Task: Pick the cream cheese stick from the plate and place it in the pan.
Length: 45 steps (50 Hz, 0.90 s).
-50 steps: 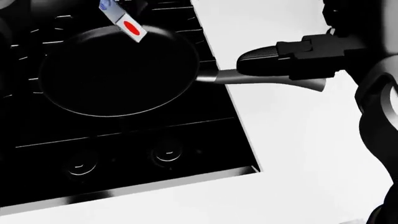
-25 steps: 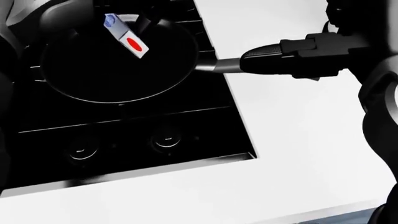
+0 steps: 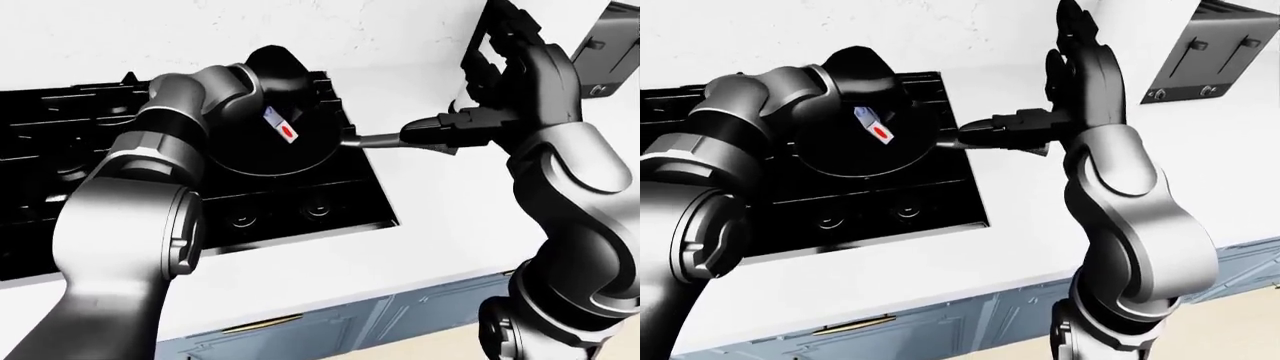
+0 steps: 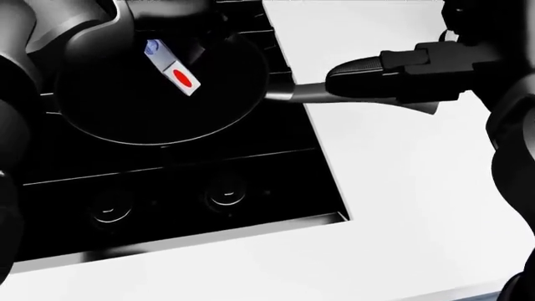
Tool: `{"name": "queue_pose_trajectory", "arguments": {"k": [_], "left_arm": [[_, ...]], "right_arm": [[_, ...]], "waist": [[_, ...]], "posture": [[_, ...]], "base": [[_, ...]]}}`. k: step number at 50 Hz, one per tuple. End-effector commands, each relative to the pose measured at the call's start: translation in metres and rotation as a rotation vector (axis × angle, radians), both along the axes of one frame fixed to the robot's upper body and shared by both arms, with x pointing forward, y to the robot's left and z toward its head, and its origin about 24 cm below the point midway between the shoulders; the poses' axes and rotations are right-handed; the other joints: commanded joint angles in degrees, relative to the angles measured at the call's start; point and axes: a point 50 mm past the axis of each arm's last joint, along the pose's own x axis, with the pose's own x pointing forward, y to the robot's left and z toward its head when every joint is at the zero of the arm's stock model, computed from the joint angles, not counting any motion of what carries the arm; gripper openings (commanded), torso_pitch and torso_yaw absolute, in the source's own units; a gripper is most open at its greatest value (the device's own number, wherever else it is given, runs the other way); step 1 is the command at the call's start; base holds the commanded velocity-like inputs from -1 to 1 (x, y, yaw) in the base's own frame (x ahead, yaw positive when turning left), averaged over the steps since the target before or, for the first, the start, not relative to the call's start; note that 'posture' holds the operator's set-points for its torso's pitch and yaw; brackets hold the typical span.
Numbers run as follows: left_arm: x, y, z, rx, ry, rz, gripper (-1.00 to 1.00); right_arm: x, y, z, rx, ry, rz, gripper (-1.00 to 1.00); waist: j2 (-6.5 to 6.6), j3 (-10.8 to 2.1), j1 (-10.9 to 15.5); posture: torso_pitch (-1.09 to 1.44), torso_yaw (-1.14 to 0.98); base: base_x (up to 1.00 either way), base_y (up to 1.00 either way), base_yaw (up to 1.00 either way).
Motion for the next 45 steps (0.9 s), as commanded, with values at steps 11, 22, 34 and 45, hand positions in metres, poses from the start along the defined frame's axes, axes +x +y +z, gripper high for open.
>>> {"name": "queue_pose_trajectory", "arguments": {"k": [11, 22, 34, 45], "left_arm": [[-0.002, -0.003, 0.028, -0.037, -0.096, -0.008, -1.00], [-0.002, -0.004, 0.026, -0.021, -0.076, -0.006, -1.00], [-0.002, -0.003, 0.024, -0.025, -0.058, -0.001, -0.01], [-0.002, -0.003, 0.023, -0.018, -0.049, 0.000, 0.03]], "right_arm": [[-0.006, -0.001, 0.013, 0.002, -0.079, -0.004, 1.00], [-0.006, -0.002, 0.015, 0.005, -0.082, -0.005, 1.00], [-0.007, 0.000, 0.015, 0.002, -0.081, -0.004, 1.00], [-0.007, 0.000, 0.015, 0.002, -0.082, -0.003, 1.00]], "waist": [[0.12, -1.98, -0.1], [0.11, -1.93, -0.1], [0.07, -1.83, -0.1], [0.03, -1.84, 0.0]], "posture": [[0.00, 0.00], [0.00, 0.00], [0.00, 0.00], [0.00, 0.00]], "base": [[0.00, 0.00, 0.00], [0.00, 0.00, 0.00], [0.00, 0.00, 0.00], [0.00, 0.00, 0.00]]}}
